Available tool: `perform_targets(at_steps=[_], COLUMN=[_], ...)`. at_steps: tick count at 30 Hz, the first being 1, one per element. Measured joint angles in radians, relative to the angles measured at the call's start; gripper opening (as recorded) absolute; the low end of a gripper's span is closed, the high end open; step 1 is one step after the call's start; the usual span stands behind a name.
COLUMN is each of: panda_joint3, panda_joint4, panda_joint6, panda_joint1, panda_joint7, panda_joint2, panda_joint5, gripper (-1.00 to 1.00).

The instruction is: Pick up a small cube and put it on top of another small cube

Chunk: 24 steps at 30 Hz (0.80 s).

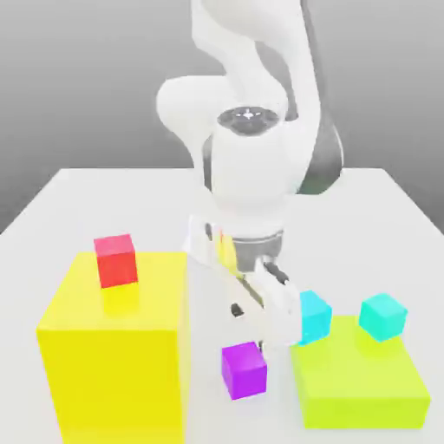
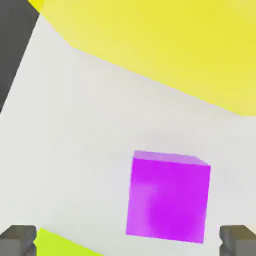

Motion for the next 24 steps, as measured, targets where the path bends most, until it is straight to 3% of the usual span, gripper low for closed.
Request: perform_targets(at_steps=[8,9,16,24], panda_joint3=[-0.072,-0.076,-0.077,-0.036], panda_joint4=[0.030,0.032,0.032,0.001], panda_joint6=[0.164,0.178,0.181,0.029], panda_joint1=[0.054,0.058,0.058,0.033], panda_joint7=[0.080,0.083,0.084,0.030], panda_joint2=[0.201,0.219,0.219,0.033], panda_joint5=[-0.090,-0.092,-0.094,-0.024], gripper=[0.00,-1.00,-1.00,-1.00])
